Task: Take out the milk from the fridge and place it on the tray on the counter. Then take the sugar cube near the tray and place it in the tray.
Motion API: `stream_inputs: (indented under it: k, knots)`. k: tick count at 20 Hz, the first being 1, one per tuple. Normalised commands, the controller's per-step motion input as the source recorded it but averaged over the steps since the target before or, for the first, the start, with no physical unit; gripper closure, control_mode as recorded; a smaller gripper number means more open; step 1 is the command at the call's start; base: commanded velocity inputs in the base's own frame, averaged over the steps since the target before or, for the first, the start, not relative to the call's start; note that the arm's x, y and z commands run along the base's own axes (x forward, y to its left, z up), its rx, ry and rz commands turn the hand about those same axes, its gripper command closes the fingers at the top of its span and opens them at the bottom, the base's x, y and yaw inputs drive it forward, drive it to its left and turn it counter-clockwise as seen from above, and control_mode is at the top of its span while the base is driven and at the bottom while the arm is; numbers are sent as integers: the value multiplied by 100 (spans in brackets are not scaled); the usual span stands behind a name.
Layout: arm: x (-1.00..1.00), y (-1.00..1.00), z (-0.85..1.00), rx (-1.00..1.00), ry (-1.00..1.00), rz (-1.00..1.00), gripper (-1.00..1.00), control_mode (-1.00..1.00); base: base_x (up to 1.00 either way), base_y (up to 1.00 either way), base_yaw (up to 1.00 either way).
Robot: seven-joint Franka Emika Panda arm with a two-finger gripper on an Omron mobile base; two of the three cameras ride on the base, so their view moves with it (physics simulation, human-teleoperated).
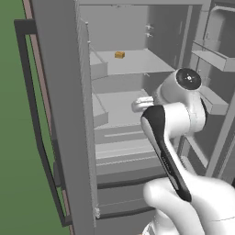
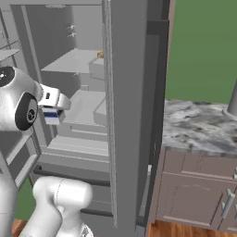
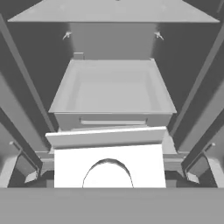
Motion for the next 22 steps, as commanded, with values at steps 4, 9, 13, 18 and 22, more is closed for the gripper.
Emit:
stream_inputs:
  k: [4,9,13,18,22]
  knots:
    - [-76,-19,-9,0,13,0,100,-100,0,0,0]
    - [-60,-5,-6,0,6,0,100,100,-40,0,0]
    - [0,0,0,0,0,0,100,100,-100,0,0]
    - [0,0,0,0,0,0,100,100,-100,0,-1]
    - [0,0,0,0,0,0,100,100,-100,-19,-33]
